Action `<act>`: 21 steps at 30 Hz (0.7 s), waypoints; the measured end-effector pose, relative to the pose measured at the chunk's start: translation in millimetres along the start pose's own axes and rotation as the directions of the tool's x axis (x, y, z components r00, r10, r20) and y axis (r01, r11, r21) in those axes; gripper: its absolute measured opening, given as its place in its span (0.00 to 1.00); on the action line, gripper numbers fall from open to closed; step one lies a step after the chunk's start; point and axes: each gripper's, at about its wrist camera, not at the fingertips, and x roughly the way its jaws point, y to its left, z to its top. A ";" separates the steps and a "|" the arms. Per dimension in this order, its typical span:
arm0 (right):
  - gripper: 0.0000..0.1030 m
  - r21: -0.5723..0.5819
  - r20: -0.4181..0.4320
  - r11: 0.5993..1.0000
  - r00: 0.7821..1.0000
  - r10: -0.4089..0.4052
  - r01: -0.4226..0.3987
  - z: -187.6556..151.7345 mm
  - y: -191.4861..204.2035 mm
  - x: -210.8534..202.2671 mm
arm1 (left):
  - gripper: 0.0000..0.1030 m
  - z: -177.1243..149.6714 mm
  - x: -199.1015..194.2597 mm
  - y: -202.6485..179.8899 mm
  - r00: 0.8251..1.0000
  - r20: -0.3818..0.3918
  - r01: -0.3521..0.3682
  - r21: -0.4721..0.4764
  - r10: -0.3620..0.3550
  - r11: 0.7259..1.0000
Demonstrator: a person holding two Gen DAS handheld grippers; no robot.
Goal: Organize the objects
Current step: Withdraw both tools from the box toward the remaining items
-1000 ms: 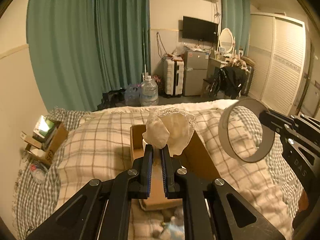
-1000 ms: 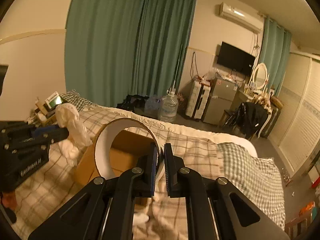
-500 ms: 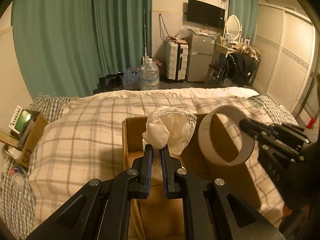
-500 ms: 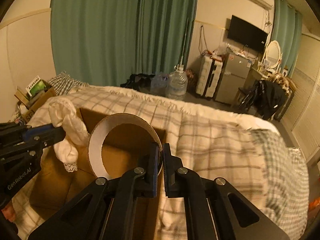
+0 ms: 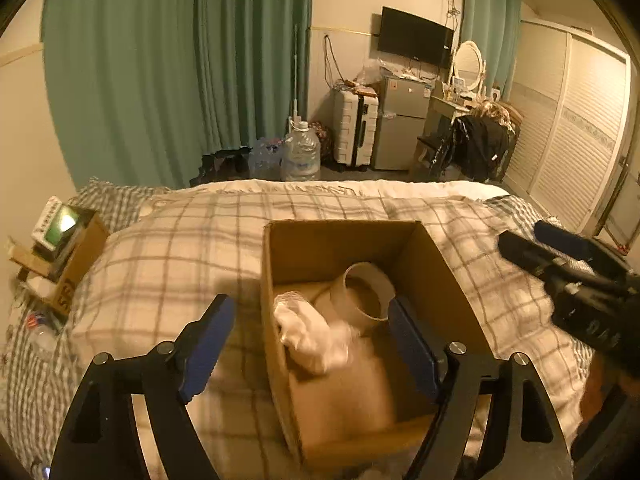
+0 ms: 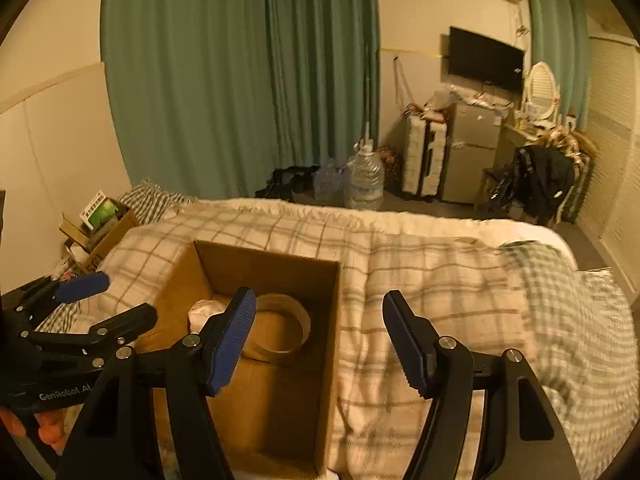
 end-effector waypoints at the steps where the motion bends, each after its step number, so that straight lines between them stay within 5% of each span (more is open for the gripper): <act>1: 0.64 -0.001 0.004 1.000 1.000 -0.003 0.003 0.4 1.9 -10.8 | 0.80 -1.3 -9.8 1.4 1.000 0.005 -0.004 0.000 0.004 1.000; 6: 0.64 -0.031 0.026 0.999 0.999 -0.039 0.040 -1.5 8.9 -75.0 | 0.97 -10.8 -57.2 4.8 0.998 0.053 -0.037 -0.003 0.037 0.999; 12: 0.75 -0.057 0.061 0.993 0.993 -0.102 0.105 -22.2 12.9 -144.5 | 1.00 -35.2 -104.7 5.4 0.993 0.106 -0.051 -0.005 0.051 0.999; 21: 0.78 -0.116 0.012 0.987 0.994 -0.109 0.110 -98.6 39.5 -146.2 | 1.00 -109.6 -111.7 6.5 0.997 0.060 -0.050 -0.026 0.051 0.998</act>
